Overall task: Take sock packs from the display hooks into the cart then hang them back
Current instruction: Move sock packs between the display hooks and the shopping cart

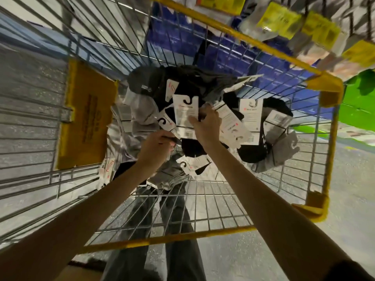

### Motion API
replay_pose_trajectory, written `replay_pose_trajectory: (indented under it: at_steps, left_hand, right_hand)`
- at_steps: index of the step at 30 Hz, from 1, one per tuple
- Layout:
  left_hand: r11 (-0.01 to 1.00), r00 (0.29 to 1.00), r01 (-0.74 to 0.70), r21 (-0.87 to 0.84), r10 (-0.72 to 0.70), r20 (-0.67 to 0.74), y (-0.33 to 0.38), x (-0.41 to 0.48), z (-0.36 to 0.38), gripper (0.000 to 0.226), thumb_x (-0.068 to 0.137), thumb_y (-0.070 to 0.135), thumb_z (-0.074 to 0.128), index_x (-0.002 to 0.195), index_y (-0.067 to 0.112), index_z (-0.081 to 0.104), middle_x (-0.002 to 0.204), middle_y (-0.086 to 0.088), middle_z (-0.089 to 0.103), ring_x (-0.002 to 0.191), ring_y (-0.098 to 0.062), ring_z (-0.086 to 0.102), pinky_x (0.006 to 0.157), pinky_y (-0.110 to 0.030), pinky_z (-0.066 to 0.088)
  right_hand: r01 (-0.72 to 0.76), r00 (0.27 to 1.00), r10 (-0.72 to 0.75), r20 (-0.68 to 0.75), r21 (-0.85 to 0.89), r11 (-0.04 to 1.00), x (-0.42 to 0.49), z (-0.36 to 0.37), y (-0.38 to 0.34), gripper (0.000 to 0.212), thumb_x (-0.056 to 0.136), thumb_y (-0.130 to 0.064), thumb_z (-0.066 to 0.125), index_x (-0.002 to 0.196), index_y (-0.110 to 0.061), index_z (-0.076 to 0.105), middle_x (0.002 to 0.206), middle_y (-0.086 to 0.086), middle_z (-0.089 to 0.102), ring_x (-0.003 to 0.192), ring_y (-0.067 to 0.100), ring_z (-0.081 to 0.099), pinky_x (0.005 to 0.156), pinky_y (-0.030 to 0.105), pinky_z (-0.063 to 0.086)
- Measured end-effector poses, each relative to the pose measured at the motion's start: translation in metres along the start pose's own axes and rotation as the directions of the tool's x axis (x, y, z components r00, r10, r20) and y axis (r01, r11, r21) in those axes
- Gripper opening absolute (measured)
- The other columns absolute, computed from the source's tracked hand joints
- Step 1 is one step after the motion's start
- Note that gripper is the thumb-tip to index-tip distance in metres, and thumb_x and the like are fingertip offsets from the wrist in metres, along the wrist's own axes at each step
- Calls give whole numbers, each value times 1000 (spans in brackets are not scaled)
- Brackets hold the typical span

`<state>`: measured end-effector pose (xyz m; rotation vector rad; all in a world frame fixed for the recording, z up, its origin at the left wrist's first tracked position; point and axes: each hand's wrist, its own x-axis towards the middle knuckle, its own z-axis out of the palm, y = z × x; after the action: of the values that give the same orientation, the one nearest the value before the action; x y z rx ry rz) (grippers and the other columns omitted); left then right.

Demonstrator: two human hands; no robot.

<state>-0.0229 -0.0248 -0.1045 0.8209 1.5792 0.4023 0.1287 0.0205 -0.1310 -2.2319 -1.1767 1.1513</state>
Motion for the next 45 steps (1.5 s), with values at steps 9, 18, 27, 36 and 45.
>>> replay_pose_trajectory:
  at_steps: [9, 18, 27, 36, 45]
  left_hand:
    - [985, 995, -73, -157, 62, -72, 26, -20, -17, 39, 84, -11, 62, 100, 25, 59, 96, -4, 65, 99, -21, 68, 95, -47, 53]
    - [944, 891, -300, -136, 328, 313, 47, -46, -17, 119, 61, 26, 87, 153, 45, 12, 154, 5, 32, 140, -13, 38, 102, -42, 49]
    - [939, 963, 196, -282, -131, 233, 28, -44, -38, 23, 85, 1, 64, 105, 13, 62, 71, 7, 73, 69, -11, 70, 63, -22, 54]
    - [749, 913, 376, -545, -200, 355, 10, -39, -52, 35, 78, 13, 65, 112, 5, 66, 98, -17, 68, 80, -30, 67, 79, -38, 55]
    - [770, 918, 380, -512, -248, 309, 10, -40, -49, 11, 90, 15, 56, 98, 10, 62, 86, -9, 70, 70, -22, 69, 69, -31, 55]
  right_hand:
    - [23, 973, 72, -219, 403, 915, -48, -36, -8, 26, 87, -31, 69, 79, -12, 52, 69, 5, 58, 64, 11, 57, 59, 32, 50]
    - [229, 972, -232, -19, 255, 939, -109, -61, -59, 17, 98, -32, 55, 105, -17, 57, 86, -9, 67, 79, 5, 68, 65, 33, 60]
    - [226, 968, -222, 114, -22, 974, -77, -47, -24, 30, 97, -20, 54, 124, -10, 58, 119, 5, 61, 113, 14, 55, 93, 28, 47]
    - [-32, 990, 119, 81, -680, 733, -8, -65, 57, 99, 77, -29, 78, 150, -17, 12, 140, 29, 34, 130, 46, 35, 107, 57, 32]
    - [-99, 939, 219, 264, -404, 910, -52, -49, 34, 74, 79, -55, 63, 131, -24, 21, 113, 9, 55, 91, 32, 61, 77, 45, 56]
